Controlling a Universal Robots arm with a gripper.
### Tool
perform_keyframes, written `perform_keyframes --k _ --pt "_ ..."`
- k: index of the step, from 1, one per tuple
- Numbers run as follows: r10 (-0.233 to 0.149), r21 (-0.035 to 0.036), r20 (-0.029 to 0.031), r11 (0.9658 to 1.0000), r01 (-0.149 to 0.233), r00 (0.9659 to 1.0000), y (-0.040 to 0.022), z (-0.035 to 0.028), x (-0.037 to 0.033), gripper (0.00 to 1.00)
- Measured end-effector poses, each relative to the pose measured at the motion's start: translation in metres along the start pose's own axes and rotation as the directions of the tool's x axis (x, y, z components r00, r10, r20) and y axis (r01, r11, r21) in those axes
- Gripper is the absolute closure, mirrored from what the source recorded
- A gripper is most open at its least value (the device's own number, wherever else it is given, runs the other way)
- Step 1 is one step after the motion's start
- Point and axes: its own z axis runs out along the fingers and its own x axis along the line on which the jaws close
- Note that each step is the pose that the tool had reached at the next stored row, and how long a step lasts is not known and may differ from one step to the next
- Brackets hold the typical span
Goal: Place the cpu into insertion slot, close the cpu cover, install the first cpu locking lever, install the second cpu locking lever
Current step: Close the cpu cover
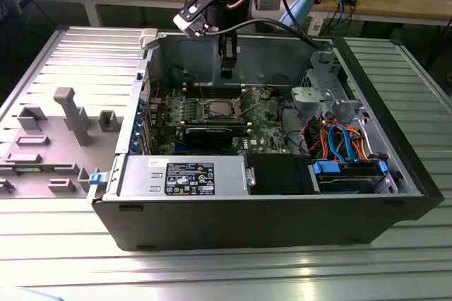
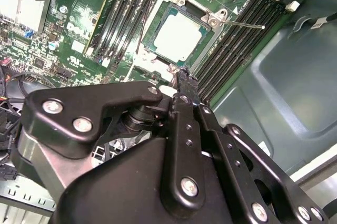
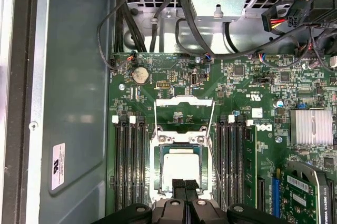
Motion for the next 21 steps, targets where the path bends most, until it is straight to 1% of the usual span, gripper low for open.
perform_keyframes --k 8,13,17,21 --pt "0.000 0.0001 0.0001 1.0000 0.000 1.0000 0.0006 -0.0001 0.0000 0.89" --pt "0.000 0.0002 0.0010 1.0000 0.000 1.0000 0.0064 0.0002 -0.0001 0.89" --pt "0.000 0.0003 0.0009 1.0000 0.000 1.0000 0.0097 0.0004 -0.0001 0.89" --pt "0.000 0.0007 0.0010 1.0000 0.000 1.0000 0.0151 0.0007 -0.0002 0.89"
